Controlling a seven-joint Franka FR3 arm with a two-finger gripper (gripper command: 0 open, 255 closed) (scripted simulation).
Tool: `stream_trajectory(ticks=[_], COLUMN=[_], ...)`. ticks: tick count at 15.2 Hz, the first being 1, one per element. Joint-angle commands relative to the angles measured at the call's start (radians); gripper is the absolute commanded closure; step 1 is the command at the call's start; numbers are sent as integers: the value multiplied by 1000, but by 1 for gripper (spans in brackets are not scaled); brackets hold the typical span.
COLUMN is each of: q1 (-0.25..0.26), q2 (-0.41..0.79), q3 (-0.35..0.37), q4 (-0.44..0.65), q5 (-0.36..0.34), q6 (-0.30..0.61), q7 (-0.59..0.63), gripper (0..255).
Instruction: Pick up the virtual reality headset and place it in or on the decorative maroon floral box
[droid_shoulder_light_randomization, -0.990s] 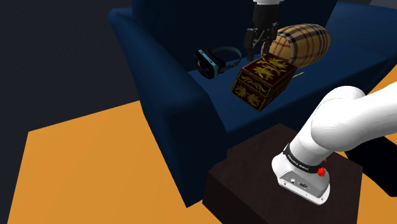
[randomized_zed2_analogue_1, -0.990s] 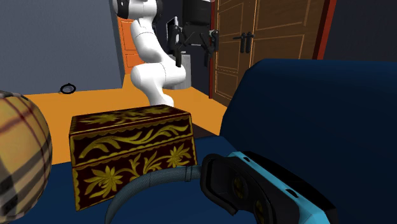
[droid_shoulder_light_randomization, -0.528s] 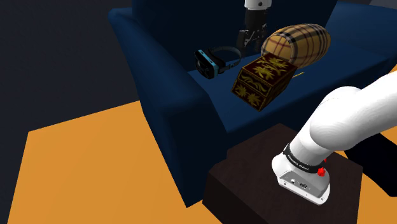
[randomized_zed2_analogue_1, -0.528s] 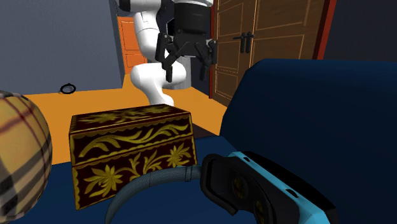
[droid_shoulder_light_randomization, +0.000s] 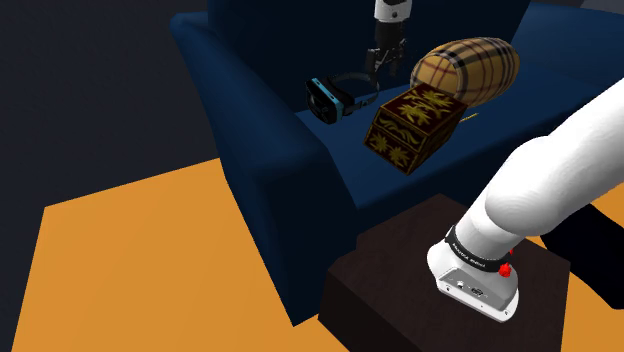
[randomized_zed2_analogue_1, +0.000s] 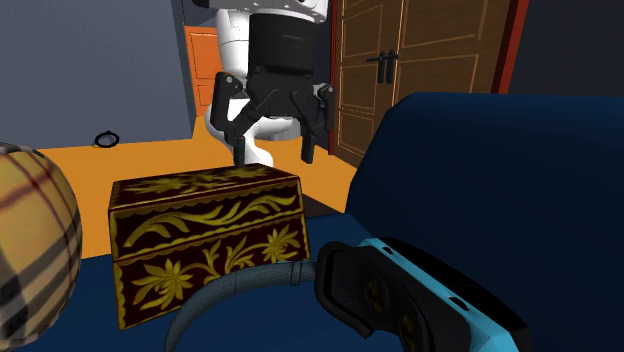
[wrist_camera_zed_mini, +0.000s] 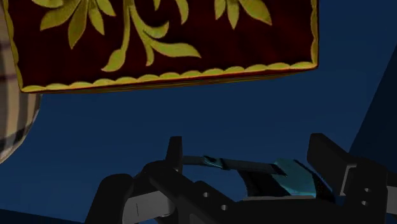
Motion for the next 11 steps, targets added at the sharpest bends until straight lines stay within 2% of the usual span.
stream_trajectory(ticks=[1,11], q1=[-8,-68], q2=[74,433], q3=[-23,-90], q4=[54,372], q5=[3,82], q6=[31,115], q7=[-34,-189], gripper=[0,0])
